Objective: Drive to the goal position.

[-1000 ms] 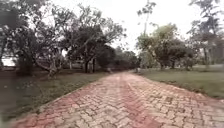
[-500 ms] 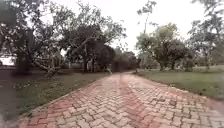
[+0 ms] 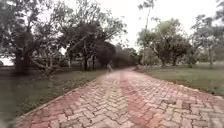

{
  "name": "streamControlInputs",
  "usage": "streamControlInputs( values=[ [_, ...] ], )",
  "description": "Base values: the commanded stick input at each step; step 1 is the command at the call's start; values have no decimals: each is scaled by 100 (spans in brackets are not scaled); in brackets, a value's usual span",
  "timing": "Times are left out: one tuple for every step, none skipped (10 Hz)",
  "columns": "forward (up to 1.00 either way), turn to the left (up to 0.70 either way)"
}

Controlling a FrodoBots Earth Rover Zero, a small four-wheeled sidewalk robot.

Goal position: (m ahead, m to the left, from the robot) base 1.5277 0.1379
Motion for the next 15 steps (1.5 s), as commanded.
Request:
streamControlInputs(
  values=[
    [70, 1],
    [70, 1],
    [70, 1],
    [70, 1],
    [70, 1],
    [70, 1],
    [70, 1],
    [70, 1],
    [70, 1],
    [70, 1],
    [70, 1],
    [70, 1],
    [70, 1],
    [70, 1],
    [70, 1]
  ],
)
